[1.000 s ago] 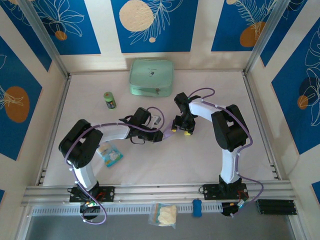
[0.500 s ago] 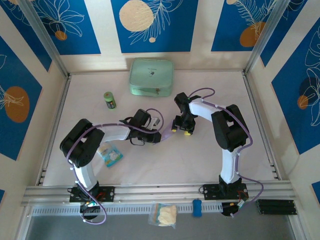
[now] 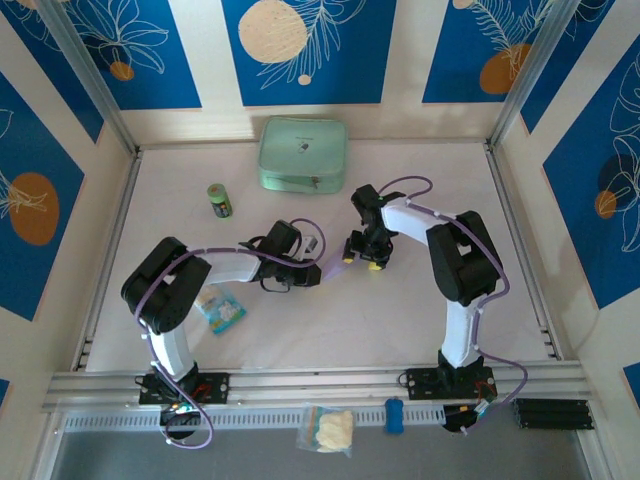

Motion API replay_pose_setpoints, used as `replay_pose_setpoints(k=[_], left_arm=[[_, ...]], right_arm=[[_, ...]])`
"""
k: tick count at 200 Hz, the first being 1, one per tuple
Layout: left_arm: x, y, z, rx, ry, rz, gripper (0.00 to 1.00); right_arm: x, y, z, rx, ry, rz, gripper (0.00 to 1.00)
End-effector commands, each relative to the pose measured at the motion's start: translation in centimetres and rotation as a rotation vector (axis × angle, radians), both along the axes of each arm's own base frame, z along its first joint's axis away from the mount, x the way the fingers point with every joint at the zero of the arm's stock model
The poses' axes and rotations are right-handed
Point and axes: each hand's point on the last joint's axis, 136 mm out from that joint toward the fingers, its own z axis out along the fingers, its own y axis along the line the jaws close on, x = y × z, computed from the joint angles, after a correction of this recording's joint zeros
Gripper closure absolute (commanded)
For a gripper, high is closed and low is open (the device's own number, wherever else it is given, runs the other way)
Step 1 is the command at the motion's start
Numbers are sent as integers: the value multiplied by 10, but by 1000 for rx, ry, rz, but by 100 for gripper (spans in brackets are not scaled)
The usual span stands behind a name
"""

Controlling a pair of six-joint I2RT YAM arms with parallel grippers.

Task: Fold a paper plane with a square sheet of paper (pick it up from the middle)
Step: Fold the wing for the fifth time at the center of the table.

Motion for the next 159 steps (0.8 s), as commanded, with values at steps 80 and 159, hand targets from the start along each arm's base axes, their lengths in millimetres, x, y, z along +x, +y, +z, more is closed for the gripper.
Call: replay_pose_setpoints(k=[80,159], left_arm=[[-9,2,-18,-29,156,149,85],[-10,3,-23,-31,205,207,86]], right_arm=[[-3,38,31,282,-182,-34,37],[-4,49,18,146,-170,18,42]])
